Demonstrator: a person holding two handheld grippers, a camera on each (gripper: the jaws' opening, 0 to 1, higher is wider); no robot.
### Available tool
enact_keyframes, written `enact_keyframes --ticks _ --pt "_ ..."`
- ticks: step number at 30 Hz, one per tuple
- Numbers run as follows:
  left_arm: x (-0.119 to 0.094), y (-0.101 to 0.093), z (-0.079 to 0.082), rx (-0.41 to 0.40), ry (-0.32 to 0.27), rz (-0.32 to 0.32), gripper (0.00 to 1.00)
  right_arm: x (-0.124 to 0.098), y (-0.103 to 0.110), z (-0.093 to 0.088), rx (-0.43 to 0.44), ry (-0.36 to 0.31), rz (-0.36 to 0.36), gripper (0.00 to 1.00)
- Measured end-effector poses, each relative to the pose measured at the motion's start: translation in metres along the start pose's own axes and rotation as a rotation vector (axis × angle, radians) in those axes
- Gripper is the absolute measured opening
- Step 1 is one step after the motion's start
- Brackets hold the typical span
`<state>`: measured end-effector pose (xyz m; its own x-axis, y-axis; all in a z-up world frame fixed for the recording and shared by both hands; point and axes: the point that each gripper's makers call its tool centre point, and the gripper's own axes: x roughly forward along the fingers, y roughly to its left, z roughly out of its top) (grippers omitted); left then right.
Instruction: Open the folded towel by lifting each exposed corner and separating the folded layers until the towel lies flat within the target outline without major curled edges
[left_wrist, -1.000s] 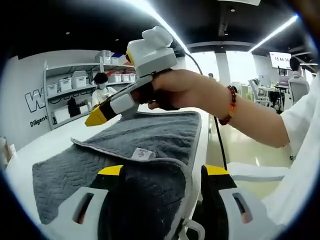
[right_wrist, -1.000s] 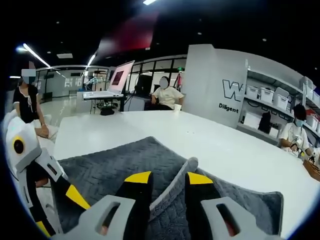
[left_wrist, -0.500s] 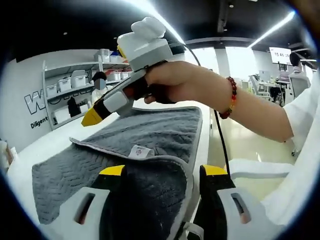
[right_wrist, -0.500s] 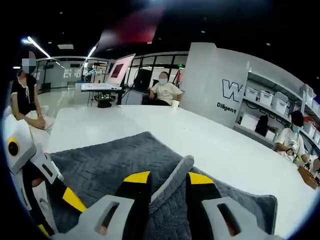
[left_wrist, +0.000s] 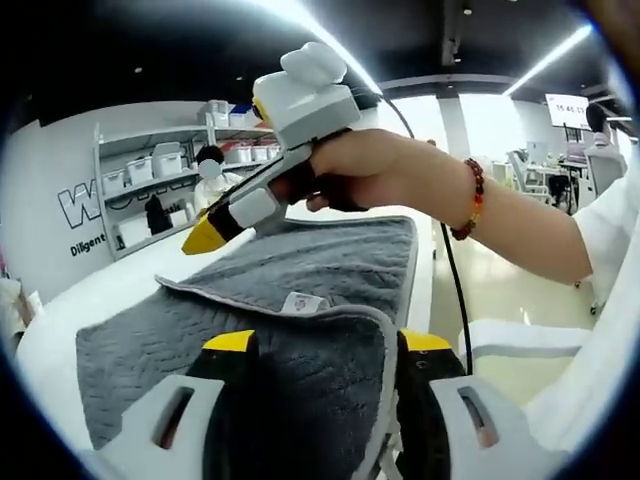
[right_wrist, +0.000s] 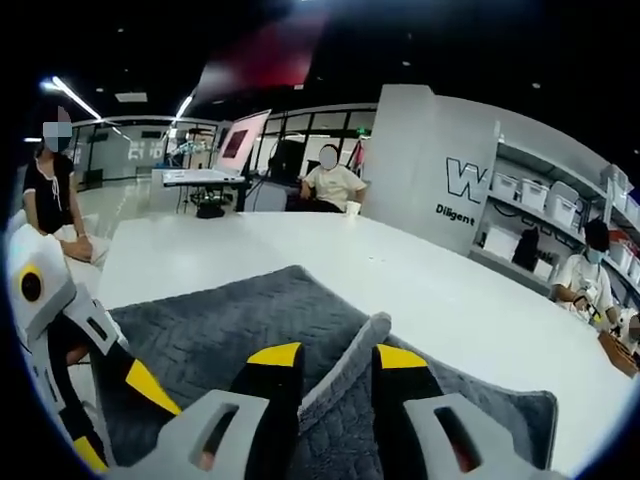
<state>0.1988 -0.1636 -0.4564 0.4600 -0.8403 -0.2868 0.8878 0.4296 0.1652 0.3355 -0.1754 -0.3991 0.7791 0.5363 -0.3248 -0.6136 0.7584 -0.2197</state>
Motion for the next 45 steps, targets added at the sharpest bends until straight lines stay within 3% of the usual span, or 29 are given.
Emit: enact_keyframes --ticks 14,24,35,45 --pt "-0.002 -0.002 -0.001 -0.003 -0.015 -0.036 0.31 0.010 -0.006 -0.003 0.021 0.013 0.003 0.22" --pt "-0.002 -0.005 0.000 0.005 -0.023 -0.083 0.04 0.016 -0.010 -0.008 0.032 0.028 0.002 0.22" --pt "-0.006 -0.001 0.000 -0.018 -0.038 -0.068 0.01 0.022 -0.011 -0.011 0.045 0.043 0.001 0.22" --pt "-0.008 -0.002 0.002 -0.062 -0.062 -0.097 0.01 0.029 -0.009 -0.014 0.049 0.055 0.000 0.22"
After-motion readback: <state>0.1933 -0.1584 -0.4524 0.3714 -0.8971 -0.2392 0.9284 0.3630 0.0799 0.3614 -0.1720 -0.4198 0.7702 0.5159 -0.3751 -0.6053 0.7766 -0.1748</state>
